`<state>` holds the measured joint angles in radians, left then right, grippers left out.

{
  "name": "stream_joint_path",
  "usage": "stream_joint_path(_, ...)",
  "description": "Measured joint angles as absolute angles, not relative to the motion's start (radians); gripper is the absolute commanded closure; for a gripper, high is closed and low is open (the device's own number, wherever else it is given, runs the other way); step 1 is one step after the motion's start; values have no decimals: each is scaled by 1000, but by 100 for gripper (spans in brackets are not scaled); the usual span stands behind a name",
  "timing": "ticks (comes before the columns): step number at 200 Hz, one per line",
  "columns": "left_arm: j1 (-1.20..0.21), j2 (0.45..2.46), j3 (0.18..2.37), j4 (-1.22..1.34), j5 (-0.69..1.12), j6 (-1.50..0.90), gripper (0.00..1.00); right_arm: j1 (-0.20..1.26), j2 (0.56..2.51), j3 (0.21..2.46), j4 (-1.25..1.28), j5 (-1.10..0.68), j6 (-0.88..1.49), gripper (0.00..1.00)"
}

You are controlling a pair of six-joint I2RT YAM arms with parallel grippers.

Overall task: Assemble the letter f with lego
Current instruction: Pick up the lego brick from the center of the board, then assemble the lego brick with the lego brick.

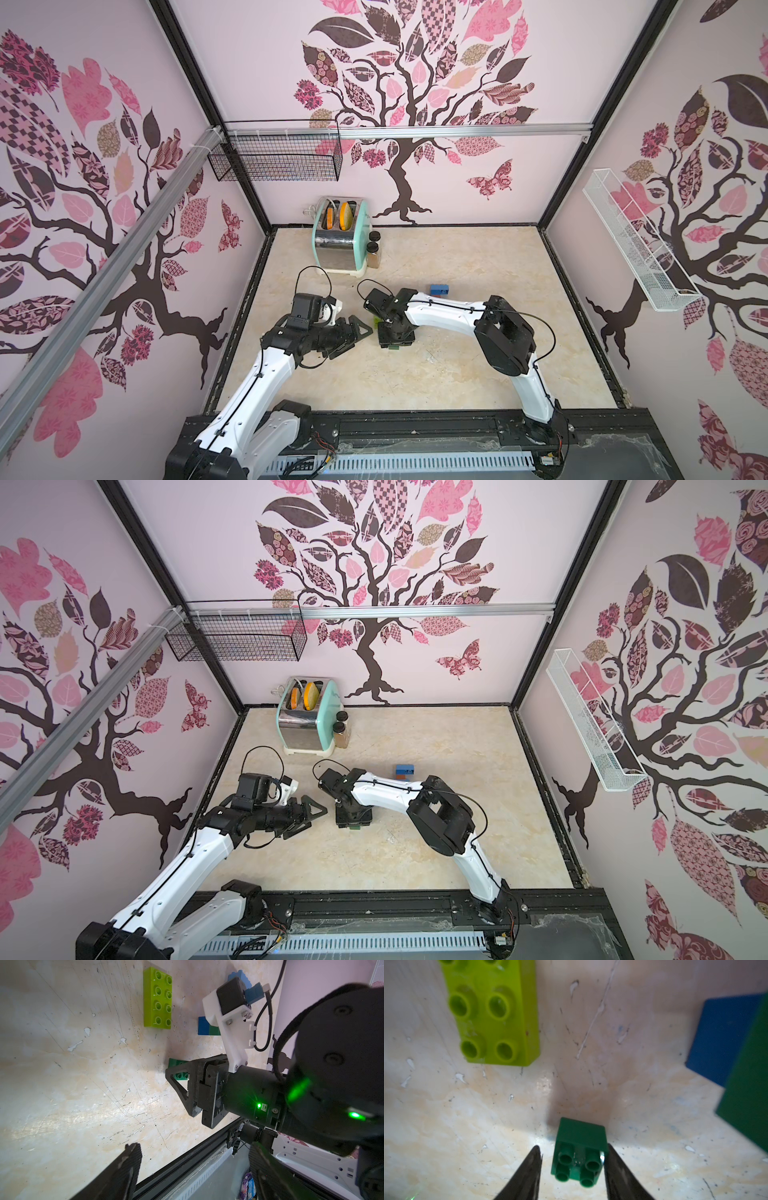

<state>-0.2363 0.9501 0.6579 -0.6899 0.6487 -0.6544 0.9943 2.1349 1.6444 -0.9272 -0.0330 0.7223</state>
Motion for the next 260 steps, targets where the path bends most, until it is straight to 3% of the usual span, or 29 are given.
stream_joint_path(108,-239,955,658,-690,640,-654,16,995,2135,1650,-937,-22,706,68)
stream_joint_path(191,-222,956,663,-691,624,-647,16,973,2064,1802,-1021,-20,619,68)
stream_joint_path(260,-295,1027,701,-530,628,-583,16,801,1986,1840,-1098,-14,509,67)
